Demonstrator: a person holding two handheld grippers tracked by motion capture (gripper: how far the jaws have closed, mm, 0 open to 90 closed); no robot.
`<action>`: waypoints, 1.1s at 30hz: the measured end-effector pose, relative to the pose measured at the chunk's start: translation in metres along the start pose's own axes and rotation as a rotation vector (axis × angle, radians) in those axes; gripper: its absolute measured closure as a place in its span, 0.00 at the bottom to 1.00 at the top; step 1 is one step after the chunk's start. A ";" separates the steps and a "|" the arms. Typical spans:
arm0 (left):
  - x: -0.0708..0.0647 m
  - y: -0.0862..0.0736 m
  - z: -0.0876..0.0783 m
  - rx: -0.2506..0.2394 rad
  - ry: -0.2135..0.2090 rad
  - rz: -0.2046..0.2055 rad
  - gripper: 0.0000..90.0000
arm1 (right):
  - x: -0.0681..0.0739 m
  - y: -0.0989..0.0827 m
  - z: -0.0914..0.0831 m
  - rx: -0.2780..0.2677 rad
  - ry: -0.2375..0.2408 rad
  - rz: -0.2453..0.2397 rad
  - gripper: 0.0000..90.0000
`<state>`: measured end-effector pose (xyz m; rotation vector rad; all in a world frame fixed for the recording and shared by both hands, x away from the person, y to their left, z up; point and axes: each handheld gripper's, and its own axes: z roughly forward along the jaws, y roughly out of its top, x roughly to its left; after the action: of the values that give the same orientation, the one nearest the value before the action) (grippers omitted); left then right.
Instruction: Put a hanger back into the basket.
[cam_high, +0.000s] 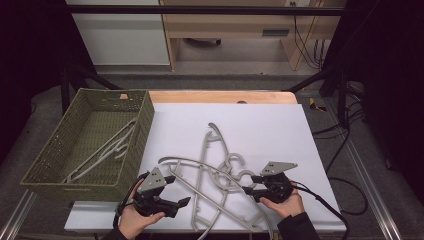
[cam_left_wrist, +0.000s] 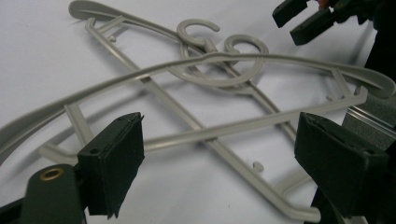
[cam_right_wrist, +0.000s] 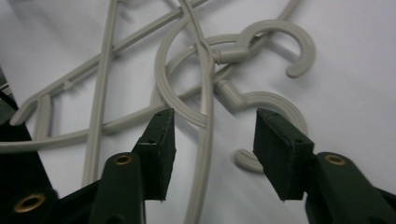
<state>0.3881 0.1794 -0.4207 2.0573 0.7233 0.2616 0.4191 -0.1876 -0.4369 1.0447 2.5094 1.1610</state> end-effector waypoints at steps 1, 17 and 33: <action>0.000 -0.002 -0.002 -0.003 0.001 -0.005 0.15 | 0.000 0.003 0.004 0.012 -0.001 -0.010 0.56; 0.008 -0.018 -0.013 -0.015 0.023 -0.030 0.14 | 0.000 0.029 0.052 0.099 -0.017 -0.014 0.69; 0.013 -0.021 -0.012 0.000 0.025 -0.045 0.15 | 0.000 0.031 0.068 0.178 -0.026 0.051 0.90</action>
<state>0.3855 0.2037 -0.4323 2.0386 0.7834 0.2620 0.4650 -0.1332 -0.4604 1.1654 2.6187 0.9427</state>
